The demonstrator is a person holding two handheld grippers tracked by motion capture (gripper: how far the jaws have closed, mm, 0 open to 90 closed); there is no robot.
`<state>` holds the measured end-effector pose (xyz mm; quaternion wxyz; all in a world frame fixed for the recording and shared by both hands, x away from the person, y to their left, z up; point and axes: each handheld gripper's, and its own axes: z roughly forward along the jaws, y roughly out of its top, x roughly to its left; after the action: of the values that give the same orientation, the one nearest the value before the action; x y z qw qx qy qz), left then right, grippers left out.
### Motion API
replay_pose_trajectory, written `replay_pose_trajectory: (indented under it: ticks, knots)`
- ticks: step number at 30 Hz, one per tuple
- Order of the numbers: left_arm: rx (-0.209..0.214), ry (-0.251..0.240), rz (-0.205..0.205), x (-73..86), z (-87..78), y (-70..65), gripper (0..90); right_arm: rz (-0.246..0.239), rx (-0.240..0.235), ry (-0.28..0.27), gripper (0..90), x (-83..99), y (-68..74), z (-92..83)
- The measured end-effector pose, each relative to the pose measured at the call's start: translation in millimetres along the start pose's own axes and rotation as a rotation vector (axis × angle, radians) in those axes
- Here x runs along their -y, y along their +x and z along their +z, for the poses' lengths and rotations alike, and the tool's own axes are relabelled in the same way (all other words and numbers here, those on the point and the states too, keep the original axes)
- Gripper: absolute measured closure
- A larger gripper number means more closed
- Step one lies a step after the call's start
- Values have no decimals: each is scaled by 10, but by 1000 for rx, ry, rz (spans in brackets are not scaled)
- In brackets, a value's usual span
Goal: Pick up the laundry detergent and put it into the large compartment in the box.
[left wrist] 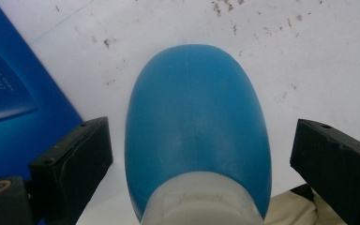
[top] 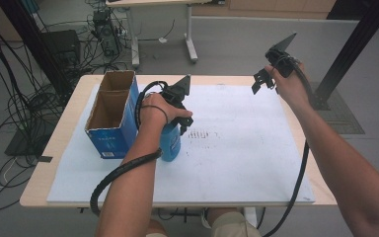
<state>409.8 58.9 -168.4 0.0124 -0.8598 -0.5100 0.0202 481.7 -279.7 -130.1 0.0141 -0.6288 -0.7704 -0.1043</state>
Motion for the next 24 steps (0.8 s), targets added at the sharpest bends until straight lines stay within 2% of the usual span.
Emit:
replay_pose_trajectory:
  ticks: [24]
  knots:
    - [0,-6,1,0,-26,-15,66,1,-9,-2,96,9,-24,-11]
